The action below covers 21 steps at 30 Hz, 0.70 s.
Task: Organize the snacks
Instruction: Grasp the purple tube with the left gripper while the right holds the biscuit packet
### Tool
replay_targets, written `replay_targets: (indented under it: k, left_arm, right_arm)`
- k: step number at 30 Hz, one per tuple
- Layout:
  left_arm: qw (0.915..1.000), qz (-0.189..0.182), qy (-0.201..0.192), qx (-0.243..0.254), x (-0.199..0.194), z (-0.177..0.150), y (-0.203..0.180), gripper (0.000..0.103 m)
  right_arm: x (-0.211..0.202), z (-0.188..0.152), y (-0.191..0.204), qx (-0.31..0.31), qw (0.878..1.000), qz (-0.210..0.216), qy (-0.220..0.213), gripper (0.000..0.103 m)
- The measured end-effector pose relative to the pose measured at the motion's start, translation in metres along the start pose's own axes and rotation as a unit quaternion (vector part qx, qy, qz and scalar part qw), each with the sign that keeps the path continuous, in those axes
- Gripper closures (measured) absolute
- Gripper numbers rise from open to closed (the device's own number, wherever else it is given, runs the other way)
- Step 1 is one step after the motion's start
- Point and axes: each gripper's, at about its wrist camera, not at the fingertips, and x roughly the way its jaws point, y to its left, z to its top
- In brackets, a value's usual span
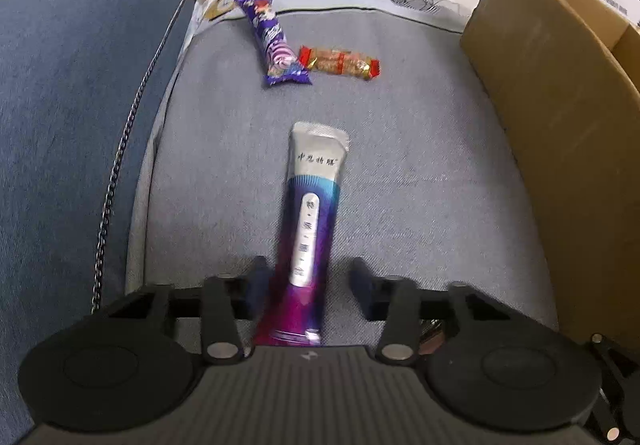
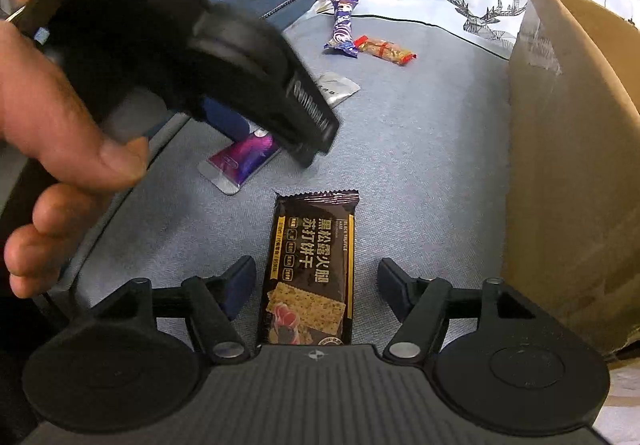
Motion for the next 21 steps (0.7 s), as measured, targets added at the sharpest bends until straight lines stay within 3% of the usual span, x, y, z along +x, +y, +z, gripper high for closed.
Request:
replay_targets:
  k: [3,4,5,10,14,21]
  left_arm:
    - [1.0,0.0,-0.004,0.001,-0.002,0.0,0.0,0.08]
    - [1.0,-0.002,-0.005,-0.002,-0.004,0.0,0.001,0.082]
    - [0.9999,-0.005,-0.006,-0.008,-0.005,0.0,0.003,0.083]
    - [0.9991,-0.005,-0.022,-0.036,-0.013,0.003,0.012,0.083]
    - [0.999,-0.011,0.01,-0.042,-0.003,0.002,0.014,0.077]
    - [0.9993,-0.006,0.009,-0.036,-0.002,0.003,0.011,0.072]
  right_arm:
    - [-0.001,0.0,-0.001,0.0,1.0,-0.004,-0.002,0.041]
    - [-0.001,0.0,-0.001,-0.004,1.0,-0.005,-0.005,0.055]
    - [-0.002,0.0,-0.001,-0.007,1.0,-0.007,-0.009,0.061]
    - [-0.007,0.001,-0.009,0.021,0.999,-0.012,-0.021,0.061]
    - [-0.007,0.0,-0.012,0.034,0.999,-0.012,-0.015,0.061]
    - [-0.002,0.0,-0.006,0.015,1.0,-0.018,-0.008,0.056]
